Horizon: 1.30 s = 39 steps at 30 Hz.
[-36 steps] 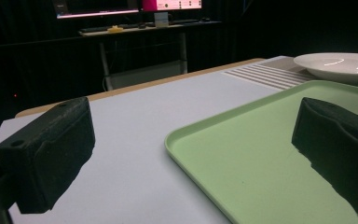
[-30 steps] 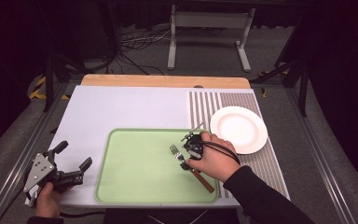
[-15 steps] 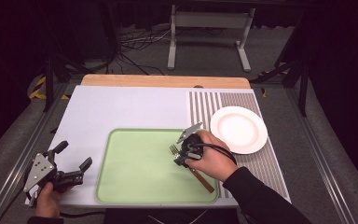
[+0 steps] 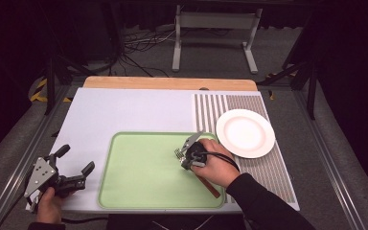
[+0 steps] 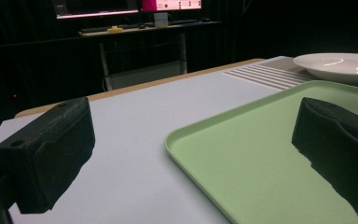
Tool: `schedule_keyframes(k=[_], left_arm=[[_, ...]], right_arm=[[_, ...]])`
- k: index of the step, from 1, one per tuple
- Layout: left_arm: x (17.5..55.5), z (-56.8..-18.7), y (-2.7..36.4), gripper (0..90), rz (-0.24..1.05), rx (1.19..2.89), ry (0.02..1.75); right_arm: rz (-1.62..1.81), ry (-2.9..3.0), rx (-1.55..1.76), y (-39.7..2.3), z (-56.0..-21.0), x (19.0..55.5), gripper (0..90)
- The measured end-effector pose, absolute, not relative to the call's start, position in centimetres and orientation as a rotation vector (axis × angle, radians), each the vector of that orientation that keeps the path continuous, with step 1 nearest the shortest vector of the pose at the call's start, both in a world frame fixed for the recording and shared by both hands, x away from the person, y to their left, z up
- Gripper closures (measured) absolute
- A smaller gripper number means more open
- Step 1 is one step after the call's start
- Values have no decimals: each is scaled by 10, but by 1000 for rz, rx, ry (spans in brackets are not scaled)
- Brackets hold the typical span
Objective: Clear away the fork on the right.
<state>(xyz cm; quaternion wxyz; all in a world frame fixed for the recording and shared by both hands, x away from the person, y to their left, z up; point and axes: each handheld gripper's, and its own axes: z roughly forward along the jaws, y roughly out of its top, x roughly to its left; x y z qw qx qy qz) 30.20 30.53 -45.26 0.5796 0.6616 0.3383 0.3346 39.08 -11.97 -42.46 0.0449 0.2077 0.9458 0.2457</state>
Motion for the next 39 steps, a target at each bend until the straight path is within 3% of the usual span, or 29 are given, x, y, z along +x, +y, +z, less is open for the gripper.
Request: schedule_keyframes(k=[39], left_arm=[[302,-453,305,0,784,1550,790]], right_arm=[[661,2792,761,-147,-428,415,900]])
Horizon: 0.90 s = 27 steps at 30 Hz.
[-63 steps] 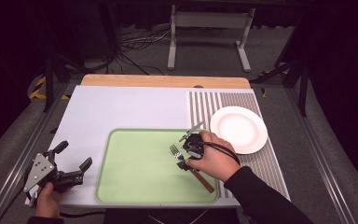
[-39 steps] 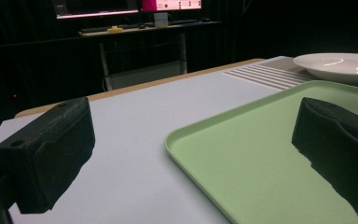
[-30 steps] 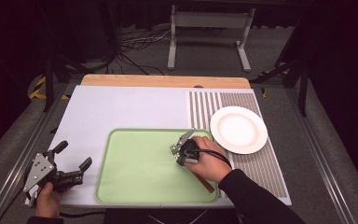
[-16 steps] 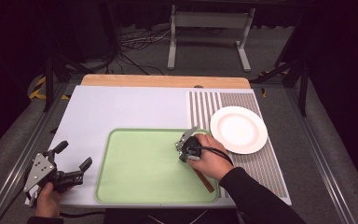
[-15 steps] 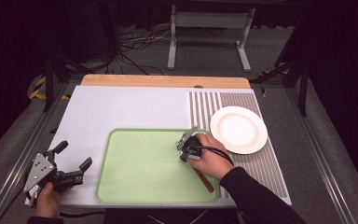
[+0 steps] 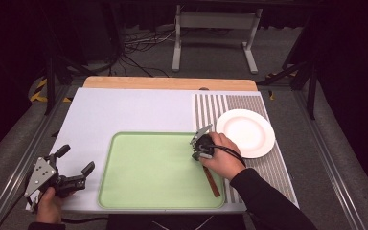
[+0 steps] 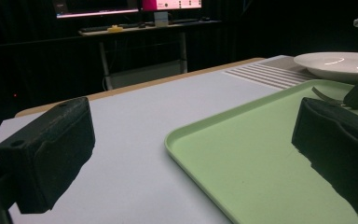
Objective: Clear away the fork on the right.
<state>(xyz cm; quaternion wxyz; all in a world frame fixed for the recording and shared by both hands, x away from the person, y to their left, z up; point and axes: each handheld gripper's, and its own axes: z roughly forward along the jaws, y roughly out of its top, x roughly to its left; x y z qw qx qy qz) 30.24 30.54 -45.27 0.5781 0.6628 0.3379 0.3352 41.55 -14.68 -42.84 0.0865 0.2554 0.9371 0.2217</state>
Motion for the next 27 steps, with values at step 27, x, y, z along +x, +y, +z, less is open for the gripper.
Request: schedule_keyframes(k=[27], left_arm=[[303,-453,305,0,784,1553,790]], right_arm=[[620,2717,894,-174,-427,427,900]])
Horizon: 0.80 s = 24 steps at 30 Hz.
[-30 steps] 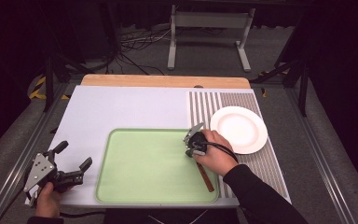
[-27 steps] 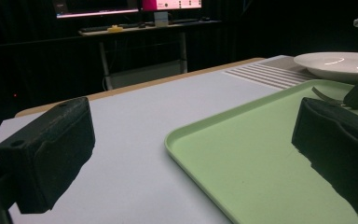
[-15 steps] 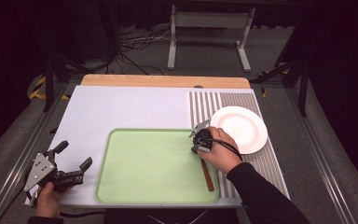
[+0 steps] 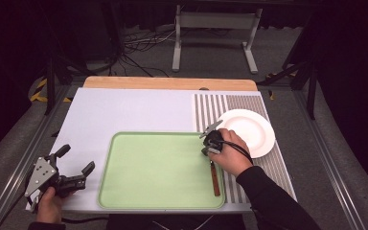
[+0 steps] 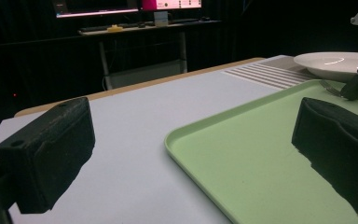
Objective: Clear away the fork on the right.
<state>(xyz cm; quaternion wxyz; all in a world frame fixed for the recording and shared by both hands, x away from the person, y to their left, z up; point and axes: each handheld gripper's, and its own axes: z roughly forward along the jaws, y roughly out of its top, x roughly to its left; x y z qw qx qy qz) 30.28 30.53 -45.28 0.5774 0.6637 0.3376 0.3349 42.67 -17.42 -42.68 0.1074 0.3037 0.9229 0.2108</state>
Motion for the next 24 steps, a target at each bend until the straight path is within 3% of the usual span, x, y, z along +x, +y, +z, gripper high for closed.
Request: schedule_keyframes(k=[11,15,20,24], left_arm=[[303,-453,305,0,783,1553,790],[303,-453,305,0,783,1553,789],[303,-453,305,0,782,1550,790],[303,-453,305,0,782,1548,791]], right_arm=[[655,2694,898,-178,-420,424,899],[710,2680,868,-177,-410,421,845],[791,2643,832,-180,-394,417,734],[885,2616,771,-188,-382,411,490]])
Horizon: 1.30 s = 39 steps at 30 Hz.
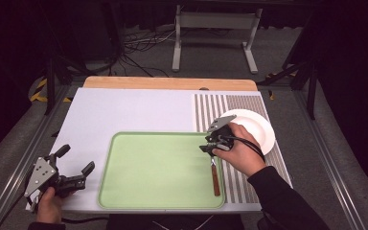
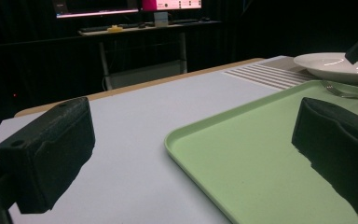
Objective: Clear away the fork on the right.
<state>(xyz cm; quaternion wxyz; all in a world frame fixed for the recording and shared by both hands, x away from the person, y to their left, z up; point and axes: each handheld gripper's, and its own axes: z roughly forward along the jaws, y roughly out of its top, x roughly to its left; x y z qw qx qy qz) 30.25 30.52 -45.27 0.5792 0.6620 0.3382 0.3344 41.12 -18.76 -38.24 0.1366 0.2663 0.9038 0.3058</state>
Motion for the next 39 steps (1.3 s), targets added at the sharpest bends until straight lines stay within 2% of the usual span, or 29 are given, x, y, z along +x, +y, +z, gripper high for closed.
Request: schedule_keyframes(k=[1,2,4,9,15,29,39], left_arm=[[303,-453,305,0,782,1549,790],[303,-453,305,0,782,1549,790],[302,-453,305,0,783,1549,791],[302,-453,305,0,783,1549,792],[302,-453,305,0,783,1550,793],[302,-453,304,0,780,1552,796],[302,-453,305,0,780,1551,797]], right_arm=[[908,2602,754,-189,-380,410,430],[908,2602,754,-189,-380,410,430],[965,2573,720,-197,-375,404,321],[1070,2508,734,-210,-368,395,259],[1213,2378,732,-234,-365,378,139],[1451,2177,718,-284,-380,356,88],[1559,2075,707,-315,-405,347,54]])
